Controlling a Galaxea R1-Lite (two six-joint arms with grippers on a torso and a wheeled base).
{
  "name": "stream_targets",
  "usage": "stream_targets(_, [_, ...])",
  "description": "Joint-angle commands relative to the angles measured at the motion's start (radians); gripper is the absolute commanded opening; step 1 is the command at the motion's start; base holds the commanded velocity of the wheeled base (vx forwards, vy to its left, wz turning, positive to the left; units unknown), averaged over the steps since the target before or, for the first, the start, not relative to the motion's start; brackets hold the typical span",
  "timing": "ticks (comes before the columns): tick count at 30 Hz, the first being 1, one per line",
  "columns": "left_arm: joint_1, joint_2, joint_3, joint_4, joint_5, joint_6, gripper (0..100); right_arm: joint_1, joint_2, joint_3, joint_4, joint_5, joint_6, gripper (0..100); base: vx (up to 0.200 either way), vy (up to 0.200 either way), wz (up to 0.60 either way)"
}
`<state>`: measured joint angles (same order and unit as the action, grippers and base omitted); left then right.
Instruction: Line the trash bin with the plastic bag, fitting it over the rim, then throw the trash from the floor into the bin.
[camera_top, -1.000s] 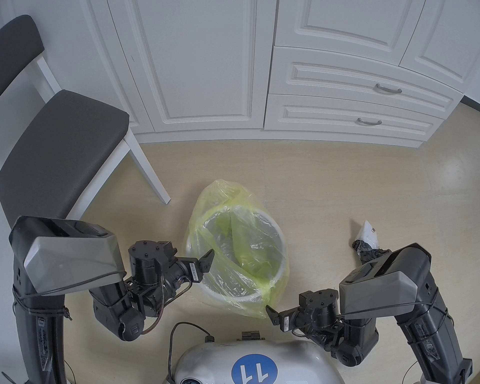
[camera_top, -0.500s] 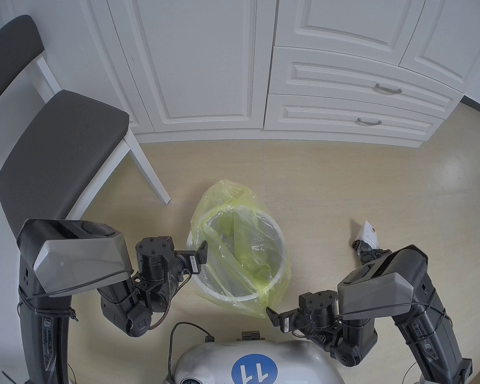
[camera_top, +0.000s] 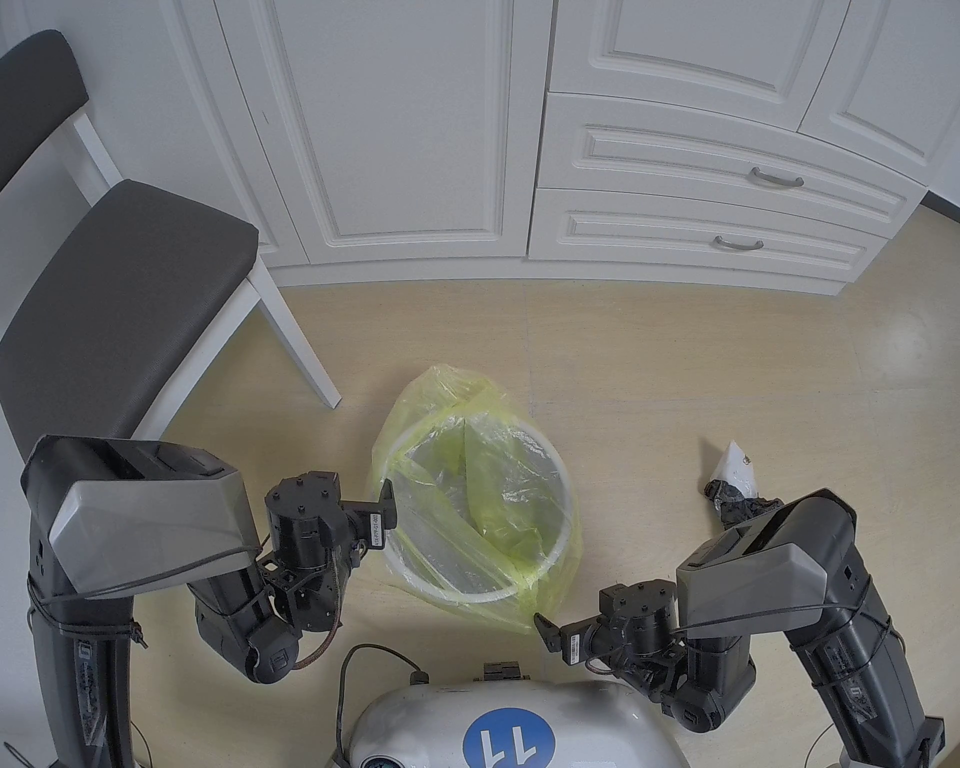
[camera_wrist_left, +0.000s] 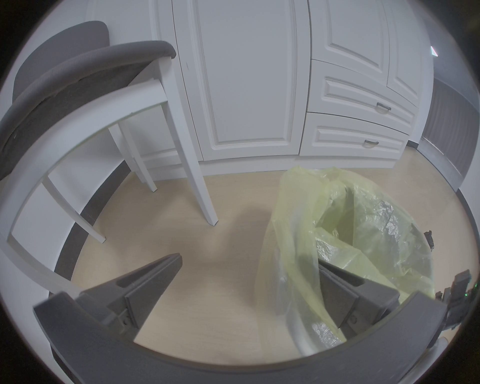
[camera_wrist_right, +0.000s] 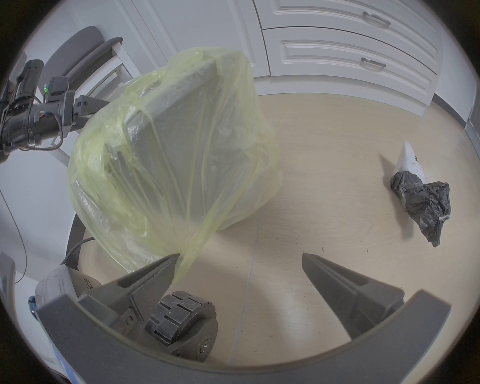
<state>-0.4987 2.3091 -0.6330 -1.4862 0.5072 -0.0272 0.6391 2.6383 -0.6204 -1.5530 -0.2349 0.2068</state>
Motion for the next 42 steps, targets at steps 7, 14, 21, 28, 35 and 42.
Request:
stream_targets(7, [-0.001, -0.03, 0.024, -0.043, 0.004, 0.04, 100, -0.001, -0.011, 0.013, -0.018, 0.002, 0.002, 100, 0.0, 0.0, 0.0])
stream_targets(14, [0.009, -0.04, 0.049, -0.043, 0.005, 0.061, 100, -0.003, -0.115, 0.077, -0.018, 0.032, 0.002, 100, 0.0, 0.0, 0.0])
stream_targets(21, [0.058, -0.073, 0.067, -0.043, -0.007, 0.061, 100, -0.001, -0.265, 0.176, -0.018, 0.068, -0.003, 100, 0.0, 0.0, 0.0])
stream_targets(28, [0.088, -0.096, 0.102, -0.043, -0.067, 0.047, 100, -0.001, -0.345, 0.24, -0.018, 0.103, -0.032, 100, 0.0, 0.0, 0.0])
stream_targets(35, [0.128, -0.089, 0.107, -0.036, -0.118, 0.02, 100, -0.003, -0.38, 0.248, -0.018, 0.101, -0.043, 100, 0.0, 0.0, 0.0])
stream_targets(42, [0.19, -0.063, 0.125, -0.032, -0.26, -0.057, 100, -0.019, -0.416, 0.254, -0.018, 0.101, -0.064, 100, 0.0, 0.0, 0.0])
